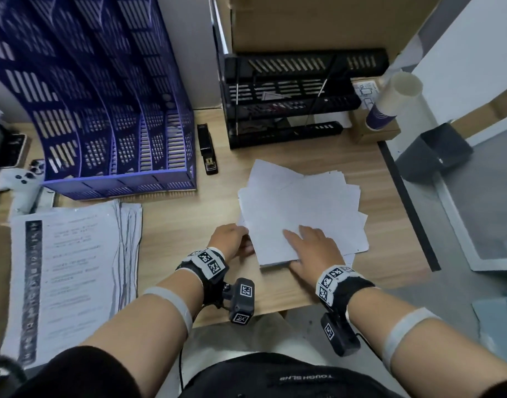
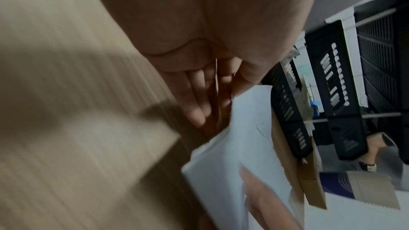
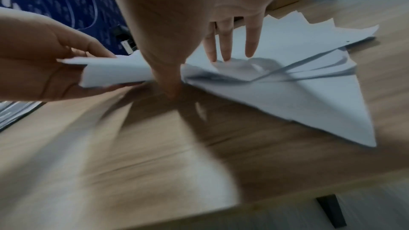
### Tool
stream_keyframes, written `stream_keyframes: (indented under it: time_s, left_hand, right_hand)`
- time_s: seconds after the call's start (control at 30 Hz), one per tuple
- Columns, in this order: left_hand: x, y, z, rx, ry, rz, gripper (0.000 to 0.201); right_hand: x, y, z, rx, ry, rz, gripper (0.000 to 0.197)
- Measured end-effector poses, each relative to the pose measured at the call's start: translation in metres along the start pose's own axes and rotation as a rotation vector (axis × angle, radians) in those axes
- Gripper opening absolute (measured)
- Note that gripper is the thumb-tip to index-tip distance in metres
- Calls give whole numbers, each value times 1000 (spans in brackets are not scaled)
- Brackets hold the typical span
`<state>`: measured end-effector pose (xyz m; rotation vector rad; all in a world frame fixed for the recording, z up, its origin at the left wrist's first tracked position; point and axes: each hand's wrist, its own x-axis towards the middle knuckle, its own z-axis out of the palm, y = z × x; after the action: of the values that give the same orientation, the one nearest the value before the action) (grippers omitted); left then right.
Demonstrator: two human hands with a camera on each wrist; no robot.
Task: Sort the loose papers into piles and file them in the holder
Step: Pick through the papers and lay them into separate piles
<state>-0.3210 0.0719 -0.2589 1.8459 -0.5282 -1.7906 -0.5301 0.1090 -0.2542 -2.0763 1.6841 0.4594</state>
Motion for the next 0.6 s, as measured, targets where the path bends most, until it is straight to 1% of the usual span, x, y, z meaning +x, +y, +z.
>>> stream_keyframes:
  time_s: [0.03, 0.13, 0.2, 0.23, 0.3, 0.37, 0.4, 0.43, 0.47, 0.5, 0.53, 0.57, 0.6]
  left_hand:
    - [1, -1, -12, -1, 20, -2, 10]
    - [4, -6, -49, -11, 60, -10, 17]
    - [6, -9, -72, -26, 105, -22, 20]
    - [7, -11, -84, -39, 129, -26, 18]
    - [18, -22, -111, -40, 180, -5, 16]
    - [46, -44, -143, -2, 246, 49, 21]
    - [61, -53, -158, -4, 277, 58, 19]
    - [60, -52, -167, -5, 323, 57, 16]
    - [47, -44, -170, 20, 365, 62, 14]
    - [29, -32, -170, 75, 378, 67, 15]
    - [6, -19, -168, 158, 364, 78, 21]
    - [-7, -12, -167, 239, 329, 85, 28]
    - [-14, -10, -167, 300, 288, 96, 29]
  right_hand:
    - [2, -7, -1, 22, 10, -45, 65]
    - [6, -29, -13, 244, 25, -125, 38]
    - [10, -42, -27, 387, 32, -87, 25]
    - [12, -48, -36, 462, 70, -49, 23]
    - [15, -59, -60, 613, 198, 33, 28]
    - [15, -67, -87, 795, 311, 119, 28]
    - [15, -69, -101, 899, 349, 147, 27]
    - [15, -70, -112, 991, 377, 168, 25]
    - [15, -70, -121, 1051, 404, 181, 22]
    - [16, -69, -125, 1055, 418, 189, 22]
    - [18, -69, -127, 1021, 406, 194, 23]
    - [19, -69, -125, 958, 361, 208, 26]
    - [20, -70, -122, 892, 300, 224, 30]
